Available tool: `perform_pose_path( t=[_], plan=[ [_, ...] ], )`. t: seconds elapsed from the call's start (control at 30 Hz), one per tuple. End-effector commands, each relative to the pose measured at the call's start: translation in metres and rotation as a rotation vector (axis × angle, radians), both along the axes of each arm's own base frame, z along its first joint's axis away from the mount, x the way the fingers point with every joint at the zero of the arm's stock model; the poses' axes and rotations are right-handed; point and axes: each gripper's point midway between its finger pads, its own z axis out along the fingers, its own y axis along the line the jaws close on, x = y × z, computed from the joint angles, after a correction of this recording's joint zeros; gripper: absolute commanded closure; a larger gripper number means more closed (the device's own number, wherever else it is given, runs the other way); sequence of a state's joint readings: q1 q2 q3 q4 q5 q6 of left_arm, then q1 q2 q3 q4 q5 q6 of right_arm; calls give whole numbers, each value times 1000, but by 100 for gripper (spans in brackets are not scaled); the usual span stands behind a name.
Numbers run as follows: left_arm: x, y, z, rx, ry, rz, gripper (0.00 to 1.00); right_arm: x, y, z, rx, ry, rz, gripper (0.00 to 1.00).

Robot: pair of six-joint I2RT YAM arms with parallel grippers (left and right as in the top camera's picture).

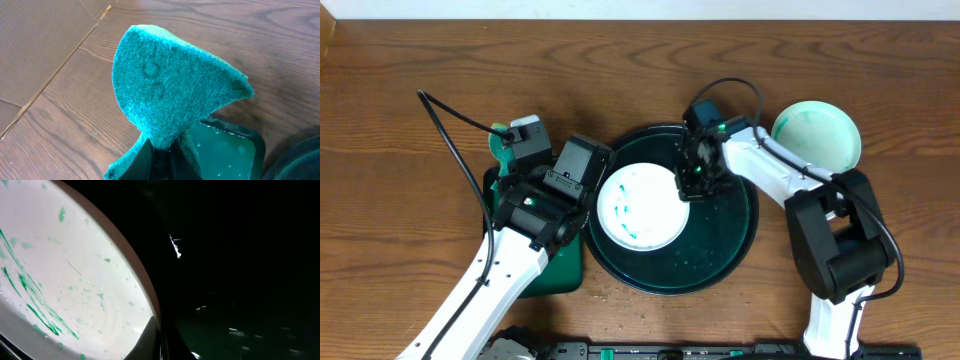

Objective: Clean dirty plates on tray and stack at the side

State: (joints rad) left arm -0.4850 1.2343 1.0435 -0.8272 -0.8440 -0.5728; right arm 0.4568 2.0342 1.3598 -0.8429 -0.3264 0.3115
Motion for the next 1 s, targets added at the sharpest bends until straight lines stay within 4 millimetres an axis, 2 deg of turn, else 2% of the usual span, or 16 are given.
perform_pose_path(
  t=[0.0,0.27,0.47,0.97],
  plan=[
    [-1,3,8,8,-33,16,93,5,-17,-7,-26,23,-58,99],
    [-1,1,6,-4,-27,9,93,17,-42,-8,-27,24,-115,99],
    [-1,0,4,-13,-22,4,93,18,-55,-10,-29,31,-128,99],
    [-1,-5,0,-42,-5,-14,93,17,-57,-12,-30,33,-121,99]
  ],
)
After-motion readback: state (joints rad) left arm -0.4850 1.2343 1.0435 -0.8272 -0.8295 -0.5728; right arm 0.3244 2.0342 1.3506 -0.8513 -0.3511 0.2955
